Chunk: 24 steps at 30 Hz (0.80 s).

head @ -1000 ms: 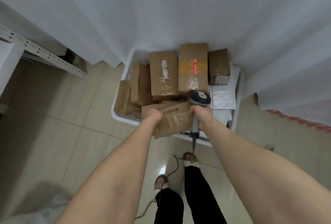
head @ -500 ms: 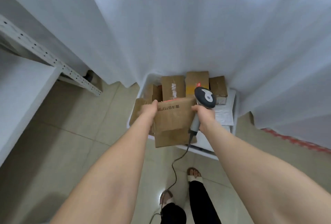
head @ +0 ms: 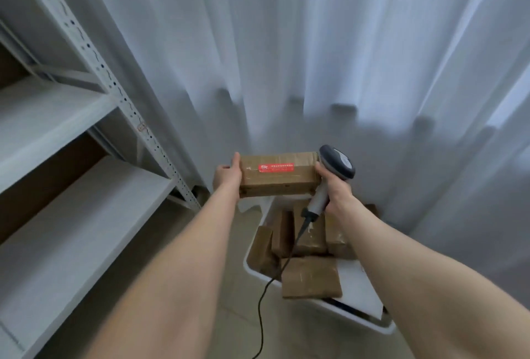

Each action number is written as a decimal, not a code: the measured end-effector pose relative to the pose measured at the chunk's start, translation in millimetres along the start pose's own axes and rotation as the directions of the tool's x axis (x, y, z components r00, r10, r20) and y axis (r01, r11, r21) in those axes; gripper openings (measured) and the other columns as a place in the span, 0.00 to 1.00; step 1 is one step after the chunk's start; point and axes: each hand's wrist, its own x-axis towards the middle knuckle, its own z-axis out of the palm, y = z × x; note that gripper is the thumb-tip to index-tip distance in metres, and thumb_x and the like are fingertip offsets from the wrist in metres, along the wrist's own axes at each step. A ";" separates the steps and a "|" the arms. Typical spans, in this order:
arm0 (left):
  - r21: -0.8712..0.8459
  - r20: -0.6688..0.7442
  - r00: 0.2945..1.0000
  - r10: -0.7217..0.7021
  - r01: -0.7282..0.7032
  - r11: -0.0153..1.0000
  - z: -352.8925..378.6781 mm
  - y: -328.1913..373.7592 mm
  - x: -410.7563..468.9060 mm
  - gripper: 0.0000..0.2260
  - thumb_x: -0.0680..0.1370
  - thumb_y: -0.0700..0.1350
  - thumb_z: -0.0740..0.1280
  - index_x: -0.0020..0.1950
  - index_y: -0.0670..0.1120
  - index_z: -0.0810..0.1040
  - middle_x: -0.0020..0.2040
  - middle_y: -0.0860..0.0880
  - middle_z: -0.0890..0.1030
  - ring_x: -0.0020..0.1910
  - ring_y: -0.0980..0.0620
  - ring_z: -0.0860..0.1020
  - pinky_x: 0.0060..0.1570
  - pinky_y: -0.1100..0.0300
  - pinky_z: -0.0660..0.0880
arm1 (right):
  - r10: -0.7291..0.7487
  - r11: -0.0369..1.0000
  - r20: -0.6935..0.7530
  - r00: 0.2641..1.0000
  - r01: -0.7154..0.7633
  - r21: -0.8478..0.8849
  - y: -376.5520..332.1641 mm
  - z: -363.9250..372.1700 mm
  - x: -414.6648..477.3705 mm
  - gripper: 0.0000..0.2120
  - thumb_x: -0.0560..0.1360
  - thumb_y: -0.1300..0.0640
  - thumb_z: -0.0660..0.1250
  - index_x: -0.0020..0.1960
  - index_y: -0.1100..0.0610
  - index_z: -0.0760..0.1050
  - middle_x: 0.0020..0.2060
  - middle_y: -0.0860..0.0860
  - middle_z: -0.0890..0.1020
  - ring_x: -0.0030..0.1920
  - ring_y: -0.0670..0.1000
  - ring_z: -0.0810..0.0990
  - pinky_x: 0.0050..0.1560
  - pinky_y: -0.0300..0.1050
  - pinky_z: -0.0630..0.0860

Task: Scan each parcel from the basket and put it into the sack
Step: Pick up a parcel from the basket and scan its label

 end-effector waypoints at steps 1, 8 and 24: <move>-0.029 0.019 1.000 -0.011 0.012 1.000 -7.4 7.6 -8.3 0.19 0.77 0.62 0.61 0.50 0.45 0.72 0.47 0.45 0.80 0.45 0.45 0.81 0.47 0.48 0.80 | -0.016 1.000 0.029 0.999 0.016 -0.011 -3.0 4.2 -7.0 0.31 0.66 0.53 0.79 0.65 0.57 0.71 0.56 0.55 0.80 0.55 0.58 0.78 0.60 0.58 0.76; -0.186 0.099 0.994 -0.054 0.071 0.980 -53.0 42.6 -52.6 0.13 0.72 0.48 0.64 0.54 0.46 0.75 0.48 0.43 0.82 0.43 0.44 0.82 0.39 0.51 0.80 | -0.033 0.999 0.204 0.978 0.040 -0.029 -23.2 23.0 -45.2 0.25 0.67 0.49 0.78 0.59 0.56 0.75 0.48 0.56 0.82 0.47 0.58 0.80 0.48 0.54 0.78; -0.064 0.193 0.979 -0.070 0.084 0.994 -79.1 43.4 -116.6 0.12 0.75 0.51 0.70 0.51 0.44 0.77 0.47 0.43 0.82 0.50 0.45 0.80 0.56 0.50 0.76 | -0.071 0.998 0.229 0.971 0.068 0.020 -51.6 14.9 -76.2 0.11 0.71 0.62 0.73 0.46 0.55 0.71 0.49 0.57 0.82 0.54 0.58 0.81 0.60 0.57 0.77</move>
